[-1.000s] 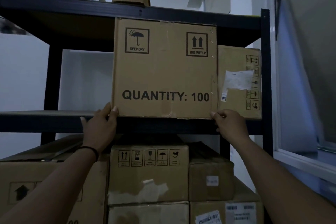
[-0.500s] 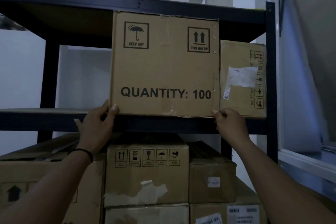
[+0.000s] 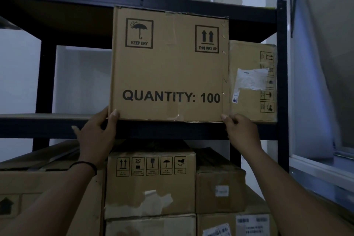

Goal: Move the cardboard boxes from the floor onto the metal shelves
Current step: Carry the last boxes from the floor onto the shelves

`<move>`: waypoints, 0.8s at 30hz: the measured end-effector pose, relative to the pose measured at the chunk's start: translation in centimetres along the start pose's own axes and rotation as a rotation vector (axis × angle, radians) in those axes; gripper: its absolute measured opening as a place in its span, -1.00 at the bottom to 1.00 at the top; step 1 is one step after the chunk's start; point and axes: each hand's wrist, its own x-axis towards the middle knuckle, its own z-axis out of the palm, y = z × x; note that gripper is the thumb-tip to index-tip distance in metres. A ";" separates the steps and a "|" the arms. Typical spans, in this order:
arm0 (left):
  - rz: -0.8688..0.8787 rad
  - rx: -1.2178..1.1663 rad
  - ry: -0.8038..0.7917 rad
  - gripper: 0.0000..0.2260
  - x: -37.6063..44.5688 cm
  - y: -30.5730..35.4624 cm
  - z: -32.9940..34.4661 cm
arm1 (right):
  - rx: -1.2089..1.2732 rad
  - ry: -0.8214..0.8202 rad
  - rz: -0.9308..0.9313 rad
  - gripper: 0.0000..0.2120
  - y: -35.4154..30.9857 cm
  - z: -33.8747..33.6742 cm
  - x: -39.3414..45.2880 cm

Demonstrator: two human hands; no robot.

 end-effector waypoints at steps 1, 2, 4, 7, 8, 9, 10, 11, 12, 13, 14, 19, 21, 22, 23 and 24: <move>-0.002 0.054 -0.001 -0.63 0.0 0.2 0.0 | 0.001 0.001 -0.003 -0.64 -0.1 0.1 -0.1; 0.006 0.102 -0.003 -0.64 -0.1 0.4 0.1 | 0.003 0.006 -0.008 -0.62 0.0 0.0 -0.2; 0.015 0.177 -0.011 -0.63 0.1 0.4 0.0 | -0.007 0.013 -0.024 -0.60 0.0 0.1 -0.3; 0.026 0.224 -0.028 -0.54 0.7 0.0 -0.3 | -0.032 -0.016 -0.009 -0.60 -0.1 0.1 -0.2; 0.030 0.222 -0.031 -0.53 0.7 0.0 -0.3 | -0.030 -0.026 0.003 -0.61 0.0 0.3 0.0; 0.030 0.207 -0.031 -0.54 0.6 0.1 -0.3 | -0.027 -0.033 0.012 -0.63 0.0 0.4 0.1; 0.028 0.185 -0.027 -0.58 0.4 0.3 -0.2 | -0.021 -0.041 0.021 -0.64 0.1 0.5 0.2; 0.023 0.158 -0.023 -0.63 0.2 0.4 -0.2 | -0.010 -0.049 0.029 -0.65 0.2 0.6 0.3; 0.022 0.136 -0.019 -0.68 0.0 0.4 -0.1 | 0.000 -0.055 0.037 -0.66 0.3 0.6 0.3; 0.019 0.119 -0.022 -0.69 -0.2 0.3 -0.1 | 0.007 -0.058 0.042 -0.67 0.4 0.6 0.4; 0.014 0.106 -0.027 -0.68 -0.3 0.2 -0.2 | 0.010 -0.058 0.045 -0.67 0.4 0.6 0.3; 0.025 0.110 -0.060 -0.53 -0.2 -0.1 -0.5 | 0.025 -0.044 0.068 -0.62 0.6 0.9 0.2; 0.011 0.099 -0.072 -0.59 -0.1 0.4 -0.6 | 0.016 -0.043 0.090 -0.58 0.4 1.1 0.1; -0.006 0.087 -0.072 -0.66 -0.1 0.5 -0.7 | 0.009 -0.046 0.100 -0.56 0.4 1.1 0.0; -0.022 0.076 -0.075 -0.74 0.0 0.5 -0.7 | 0.006 -0.049 0.108 -0.55 0.3 1.0 0.0; -0.037 0.074 -0.078 -0.76 0.0 0.7 -0.8 | 0.009 -0.054 0.113 -0.54 0.2 0.9 -0.1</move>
